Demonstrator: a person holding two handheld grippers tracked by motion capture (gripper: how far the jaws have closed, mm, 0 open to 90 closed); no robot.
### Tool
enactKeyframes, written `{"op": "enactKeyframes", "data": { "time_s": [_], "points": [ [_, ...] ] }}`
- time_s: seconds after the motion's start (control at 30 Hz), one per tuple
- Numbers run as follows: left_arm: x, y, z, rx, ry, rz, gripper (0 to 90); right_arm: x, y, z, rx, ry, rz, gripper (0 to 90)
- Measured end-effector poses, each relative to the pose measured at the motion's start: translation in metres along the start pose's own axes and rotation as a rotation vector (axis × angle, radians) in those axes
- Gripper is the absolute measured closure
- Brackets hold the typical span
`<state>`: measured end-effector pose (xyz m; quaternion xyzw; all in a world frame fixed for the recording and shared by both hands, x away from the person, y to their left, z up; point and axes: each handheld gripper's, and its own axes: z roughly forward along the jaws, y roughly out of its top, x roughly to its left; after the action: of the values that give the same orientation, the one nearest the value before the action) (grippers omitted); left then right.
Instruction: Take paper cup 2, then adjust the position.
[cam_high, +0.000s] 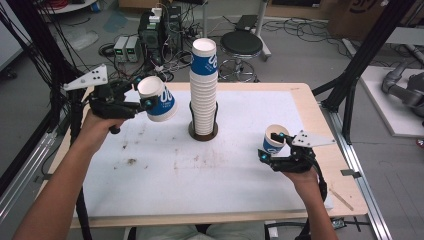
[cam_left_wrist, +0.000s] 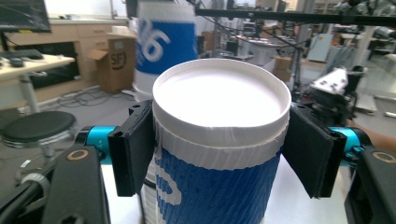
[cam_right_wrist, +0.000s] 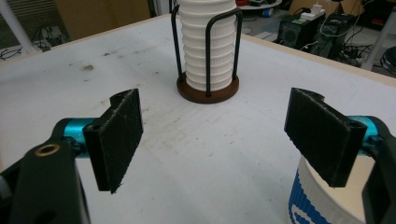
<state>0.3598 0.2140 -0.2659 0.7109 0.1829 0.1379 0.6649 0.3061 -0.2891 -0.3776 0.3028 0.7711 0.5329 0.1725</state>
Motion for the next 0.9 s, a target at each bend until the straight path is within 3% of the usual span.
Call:
{"op": "enactKeyframes", "data": {
  "time_s": [0.47, 0.9],
  "points": [
    [-0.016, -0.049, 0.017, 0.021, -0.052, -0.041, 30.1, 0.004, 0.003, 0.013, 0.007, 0.034, -0.009, 20.0],
    [-0.029, -0.07, 0.027, 0.024, -0.079, -0.048, 30.0, 0.009, 0.003, 0.016, 0.008, 0.063, -0.023, 20.0]
  ]
}}
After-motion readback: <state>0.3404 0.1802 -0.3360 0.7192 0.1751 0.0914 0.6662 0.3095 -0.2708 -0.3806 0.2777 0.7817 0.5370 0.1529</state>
